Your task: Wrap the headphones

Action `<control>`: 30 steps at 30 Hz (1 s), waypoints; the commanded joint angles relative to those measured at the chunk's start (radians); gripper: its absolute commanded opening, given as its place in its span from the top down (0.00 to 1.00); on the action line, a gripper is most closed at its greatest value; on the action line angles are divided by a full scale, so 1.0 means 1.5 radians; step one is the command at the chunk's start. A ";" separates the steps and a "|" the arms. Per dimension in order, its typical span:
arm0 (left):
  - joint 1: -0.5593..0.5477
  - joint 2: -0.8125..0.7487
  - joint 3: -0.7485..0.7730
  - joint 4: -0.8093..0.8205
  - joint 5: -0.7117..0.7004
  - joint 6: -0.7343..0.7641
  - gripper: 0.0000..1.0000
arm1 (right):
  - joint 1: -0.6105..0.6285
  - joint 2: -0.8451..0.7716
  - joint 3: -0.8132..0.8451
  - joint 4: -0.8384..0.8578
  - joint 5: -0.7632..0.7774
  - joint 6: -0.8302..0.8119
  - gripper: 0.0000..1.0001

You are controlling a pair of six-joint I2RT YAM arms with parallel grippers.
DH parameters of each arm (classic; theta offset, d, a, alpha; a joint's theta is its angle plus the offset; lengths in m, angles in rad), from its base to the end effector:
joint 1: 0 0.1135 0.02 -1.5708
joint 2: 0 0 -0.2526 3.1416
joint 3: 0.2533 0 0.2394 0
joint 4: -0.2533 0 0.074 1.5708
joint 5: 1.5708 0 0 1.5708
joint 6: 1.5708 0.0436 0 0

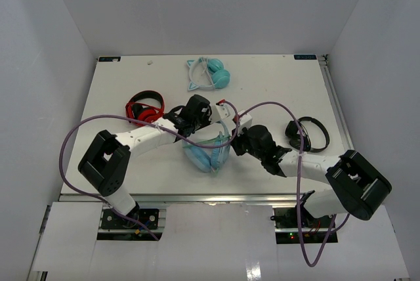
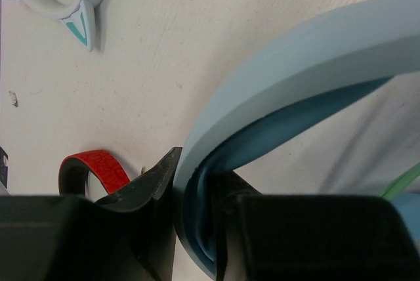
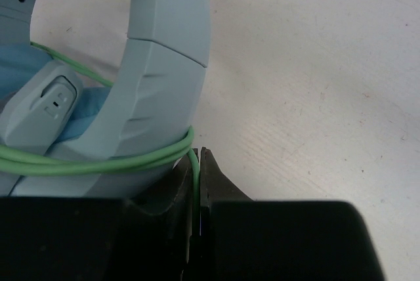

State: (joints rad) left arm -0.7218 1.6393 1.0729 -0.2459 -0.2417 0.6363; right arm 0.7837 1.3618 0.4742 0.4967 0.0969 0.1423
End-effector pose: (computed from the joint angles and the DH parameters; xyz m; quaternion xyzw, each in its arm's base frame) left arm 0.2659 -0.2202 0.2073 0.5444 0.7456 0.0962 0.3720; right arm 0.1935 0.1869 0.1740 -0.2361 0.7962 0.2122 0.5151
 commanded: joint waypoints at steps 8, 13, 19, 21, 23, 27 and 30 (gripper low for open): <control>0.011 0.074 0.041 -0.022 0.013 0.002 0.55 | -0.018 0.058 -0.016 0.114 -0.010 0.008 0.92; 0.022 0.082 0.052 -0.020 0.027 -0.017 0.49 | -0.022 0.067 -0.015 0.119 -0.019 0.009 0.92; 0.036 0.071 0.062 -0.008 0.068 -0.046 0.28 | -0.033 0.078 -0.005 0.117 -0.040 0.014 0.92; 0.039 0.067 0.064 -0.002 0.078 -0.053 0.23 | -0.038 0.088 0.000 0.116 -0.051 0.016 0.92; 0.041 0.062 0.065 0.000 0.083 -0.056 0.21 | -0.043 0.094 0.003 0.117 -0.057 0.020 0.92; 0.047 0.050 0.064 0.003 0.100 -0.070 0.19 | -0.050 0.121 0.022 0.117 -0.090 0.024 0.92; 0.048 0.039 0.060 0.011 0.107 -0.074 0.06 | -0.056 0.129 0.027 0.114 -0.098 0.027 0.92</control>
State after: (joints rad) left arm -0.6590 1.7764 1.1347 -0.2600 -0.1313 0.5528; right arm 0.7131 1.5330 0.4624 0.6033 -0.0093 0.1638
